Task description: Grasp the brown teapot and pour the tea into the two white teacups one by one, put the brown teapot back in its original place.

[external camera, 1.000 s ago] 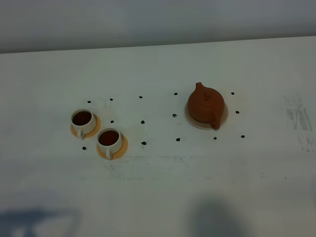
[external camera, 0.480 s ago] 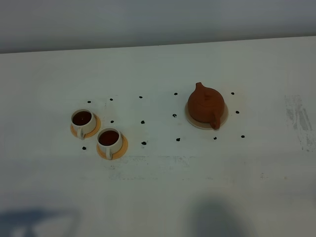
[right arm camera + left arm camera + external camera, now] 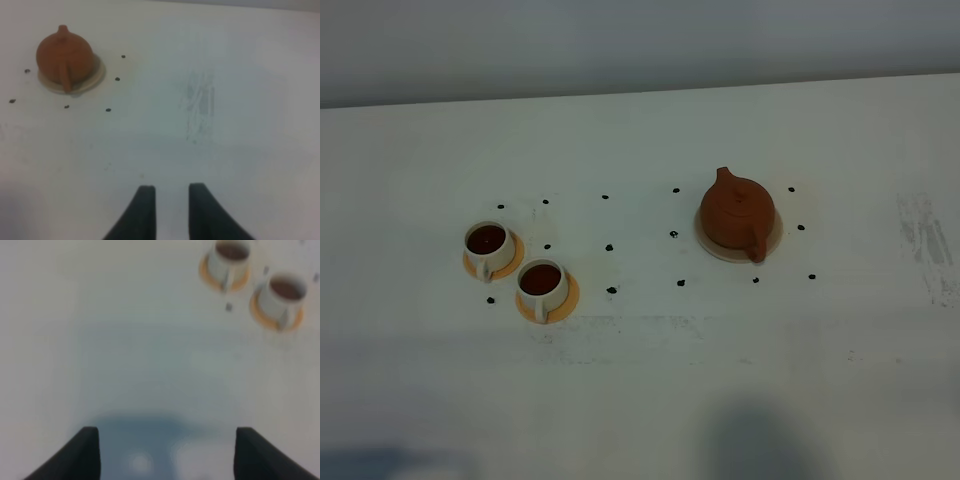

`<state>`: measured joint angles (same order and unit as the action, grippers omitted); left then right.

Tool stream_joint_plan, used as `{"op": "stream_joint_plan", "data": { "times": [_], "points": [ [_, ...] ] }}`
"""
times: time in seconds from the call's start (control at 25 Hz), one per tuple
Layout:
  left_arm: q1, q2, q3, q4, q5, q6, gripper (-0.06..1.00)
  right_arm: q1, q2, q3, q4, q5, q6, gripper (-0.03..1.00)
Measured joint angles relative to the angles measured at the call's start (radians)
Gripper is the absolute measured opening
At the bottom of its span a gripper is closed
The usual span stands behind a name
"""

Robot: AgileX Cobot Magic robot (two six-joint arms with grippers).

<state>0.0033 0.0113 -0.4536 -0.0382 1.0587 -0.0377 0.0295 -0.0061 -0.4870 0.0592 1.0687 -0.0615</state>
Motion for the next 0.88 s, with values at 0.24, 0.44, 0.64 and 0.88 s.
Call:
{"op": "stream_joint_plan", "data": {
  "times": [0.24, 0.44, 0.64, 0.88],
  "points": [
    [0.0, -0.015, 0.0, 0.0, 0.001, 0.0, 0.56, 0.0, 0.0, 0.0, 0.001, 0.0, 0.0, 0.18],
    [0.0, -0.013, 0.0, 0.0, 0.0, 0.0, 0.56, 0.0, 0.0, 0.0, 0.002, 0.0, 0.0, 0.18],
    [0.0, -0.013, 0.0, 0.0, 0.0, 0.0, 0.56, 0.0, 0.0, 0.0, 0.002, 0.0, 0.0, 0.18],
    [0.0, -0.013, 0.0, 0.0, 0.001, 0.0, 0.56, 0.0, 0.0, 0.0, 0.002, 0.0, 0.0, 0.18]
  ]
}}
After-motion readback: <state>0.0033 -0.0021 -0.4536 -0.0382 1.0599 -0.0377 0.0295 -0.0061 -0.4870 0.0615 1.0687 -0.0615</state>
